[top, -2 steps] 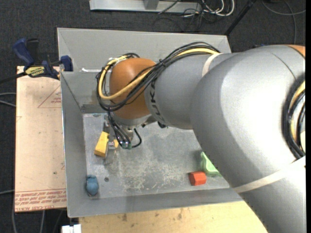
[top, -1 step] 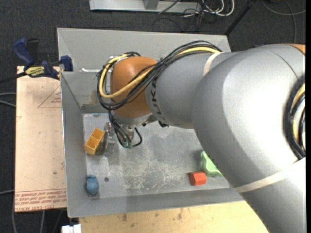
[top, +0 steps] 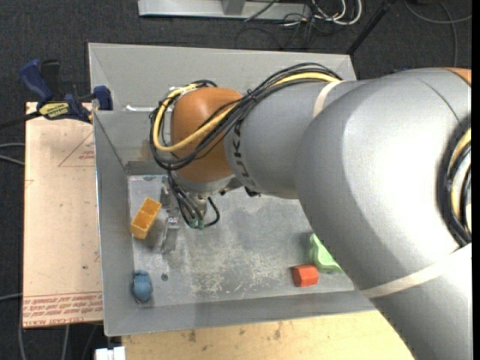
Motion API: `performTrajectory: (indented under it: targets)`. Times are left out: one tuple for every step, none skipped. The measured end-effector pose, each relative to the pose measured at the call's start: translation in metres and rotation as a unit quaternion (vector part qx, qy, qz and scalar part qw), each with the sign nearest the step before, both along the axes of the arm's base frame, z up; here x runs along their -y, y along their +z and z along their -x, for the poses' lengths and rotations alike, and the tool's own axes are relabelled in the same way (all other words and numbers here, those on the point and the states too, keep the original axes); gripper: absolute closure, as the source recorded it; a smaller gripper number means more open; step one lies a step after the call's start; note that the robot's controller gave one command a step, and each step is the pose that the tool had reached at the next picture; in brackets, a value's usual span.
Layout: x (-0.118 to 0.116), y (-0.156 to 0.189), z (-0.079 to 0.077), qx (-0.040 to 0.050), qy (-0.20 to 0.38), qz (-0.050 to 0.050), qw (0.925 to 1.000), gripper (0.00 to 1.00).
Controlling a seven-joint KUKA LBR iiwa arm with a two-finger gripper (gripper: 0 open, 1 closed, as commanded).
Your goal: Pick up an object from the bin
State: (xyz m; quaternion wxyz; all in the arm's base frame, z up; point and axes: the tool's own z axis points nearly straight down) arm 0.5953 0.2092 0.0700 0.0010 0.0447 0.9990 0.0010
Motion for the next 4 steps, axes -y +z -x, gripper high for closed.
performTrajectory:
  targets:
    - [-0.009,0.088,-0.020,0.0026,-0.128,-0.001,0.9918,0.00]
    - [-0.038,0.022,0.003,-0.0028,0.088,0.001,0.9961,0.00]
    - [-0.038,0.024,0.001,-0.0006,0.086,0.000,0.9963,1.00]
    - [-0.045,0.160,0.015,0.0049,0.100,-0.001,0.9950,1.00]
